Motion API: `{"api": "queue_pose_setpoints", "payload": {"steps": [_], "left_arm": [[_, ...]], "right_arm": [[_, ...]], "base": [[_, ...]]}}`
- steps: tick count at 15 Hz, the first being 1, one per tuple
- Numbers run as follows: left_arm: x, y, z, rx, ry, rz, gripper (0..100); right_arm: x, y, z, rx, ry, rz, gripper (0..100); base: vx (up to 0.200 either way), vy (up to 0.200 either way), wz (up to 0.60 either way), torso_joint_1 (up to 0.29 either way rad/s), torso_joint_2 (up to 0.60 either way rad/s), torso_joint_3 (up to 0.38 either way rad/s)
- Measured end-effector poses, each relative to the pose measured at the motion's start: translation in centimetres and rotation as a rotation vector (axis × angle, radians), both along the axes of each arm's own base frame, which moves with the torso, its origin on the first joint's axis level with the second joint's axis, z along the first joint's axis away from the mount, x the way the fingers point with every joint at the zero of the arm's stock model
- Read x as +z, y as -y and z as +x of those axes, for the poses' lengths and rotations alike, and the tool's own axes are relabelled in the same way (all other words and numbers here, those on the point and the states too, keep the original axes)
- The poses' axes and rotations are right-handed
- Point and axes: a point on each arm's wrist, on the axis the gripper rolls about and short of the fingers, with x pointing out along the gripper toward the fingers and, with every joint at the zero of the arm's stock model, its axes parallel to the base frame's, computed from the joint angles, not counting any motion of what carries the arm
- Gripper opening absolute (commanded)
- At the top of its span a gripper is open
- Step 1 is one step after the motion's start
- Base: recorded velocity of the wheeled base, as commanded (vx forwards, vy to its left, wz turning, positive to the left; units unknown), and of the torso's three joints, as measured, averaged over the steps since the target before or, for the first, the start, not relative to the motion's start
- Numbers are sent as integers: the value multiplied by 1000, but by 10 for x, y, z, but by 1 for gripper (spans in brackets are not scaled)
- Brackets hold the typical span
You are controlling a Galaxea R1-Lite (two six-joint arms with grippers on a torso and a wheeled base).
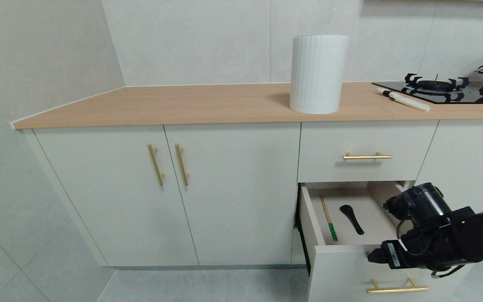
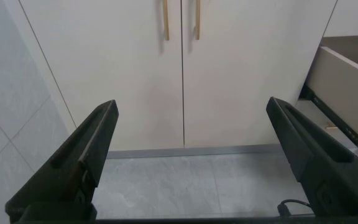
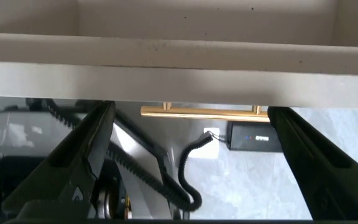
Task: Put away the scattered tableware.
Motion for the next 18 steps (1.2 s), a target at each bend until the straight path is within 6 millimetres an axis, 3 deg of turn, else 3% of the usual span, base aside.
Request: {"api": "queue_pose_setpoints", "payload": {"steps": [9, 18], "left_arm": [[0, 0, 0, 0, 0, 1, 100], [0, 0, 0, 0, 0, 0, 100]], "right_arm": [[0, -12, 75, -50, 113, -37, 100], [-19, -1, 134, -129, 163, -25, 100]], "base": [[0, 0, 0, 0, 0, 0], [0, 0, 0, 0, 0, 0]]}}
